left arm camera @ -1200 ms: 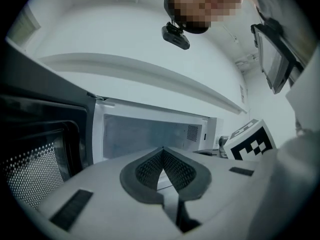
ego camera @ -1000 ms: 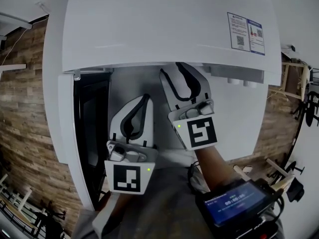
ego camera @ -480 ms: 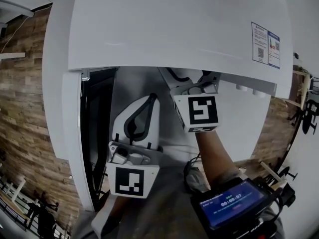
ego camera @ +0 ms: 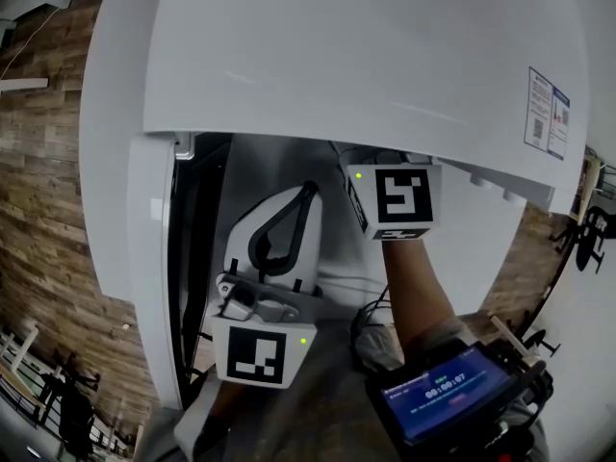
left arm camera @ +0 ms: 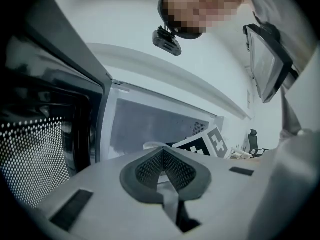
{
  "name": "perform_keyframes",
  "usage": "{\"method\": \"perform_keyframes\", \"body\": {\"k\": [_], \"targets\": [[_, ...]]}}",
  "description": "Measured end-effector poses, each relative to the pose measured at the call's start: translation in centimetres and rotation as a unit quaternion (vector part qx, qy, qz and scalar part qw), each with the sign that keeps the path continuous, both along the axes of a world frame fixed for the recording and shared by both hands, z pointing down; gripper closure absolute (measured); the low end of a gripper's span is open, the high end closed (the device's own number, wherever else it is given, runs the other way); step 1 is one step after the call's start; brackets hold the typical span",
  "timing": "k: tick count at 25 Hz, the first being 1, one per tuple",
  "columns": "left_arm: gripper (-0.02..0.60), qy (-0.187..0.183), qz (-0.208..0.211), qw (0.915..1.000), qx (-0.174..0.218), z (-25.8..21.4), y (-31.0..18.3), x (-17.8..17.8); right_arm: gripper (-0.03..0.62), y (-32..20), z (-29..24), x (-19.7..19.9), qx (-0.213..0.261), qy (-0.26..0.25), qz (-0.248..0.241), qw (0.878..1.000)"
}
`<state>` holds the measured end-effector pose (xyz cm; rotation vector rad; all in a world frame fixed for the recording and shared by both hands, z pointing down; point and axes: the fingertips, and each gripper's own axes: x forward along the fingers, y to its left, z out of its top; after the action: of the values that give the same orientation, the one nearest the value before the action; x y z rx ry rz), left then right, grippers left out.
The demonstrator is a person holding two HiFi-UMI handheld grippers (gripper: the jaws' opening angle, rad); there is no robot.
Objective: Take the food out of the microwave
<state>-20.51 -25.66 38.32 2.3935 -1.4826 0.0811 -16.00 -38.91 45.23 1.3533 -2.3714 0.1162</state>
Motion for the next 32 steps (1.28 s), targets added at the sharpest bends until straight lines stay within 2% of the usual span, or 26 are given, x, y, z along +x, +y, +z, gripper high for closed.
{"method": "perform_keyframes", "body": {"k": [8,16,26,32], "targets": [[0.575,-0.008,-0.006,0.9999,0.003,-0.3,0.3,-1.0,0.086,0.8,-0.4,-0.2,0.006,0.000,-0.015,1.000],[0.575,-0.015,-0.015,0.9995,0.024,-1.8,1.4,-0.7,0.086,3.8,-2.6,-0.1,0.023,-0.013,-0.029,0.999],[0.575,-0.027,-0.038,0.9982,0.038,-2.6,7.6,1.8,0.086,12.9,-2.9,2.1,0.018,-0.017,-0.082,0.996],[0.575,-0.028,-0.058,0.9970,0.044,-3.1,11.1,3.3,0.086,18.7,0.0,3.5,-0.015,-0.010,-0.106,0.994]]}}
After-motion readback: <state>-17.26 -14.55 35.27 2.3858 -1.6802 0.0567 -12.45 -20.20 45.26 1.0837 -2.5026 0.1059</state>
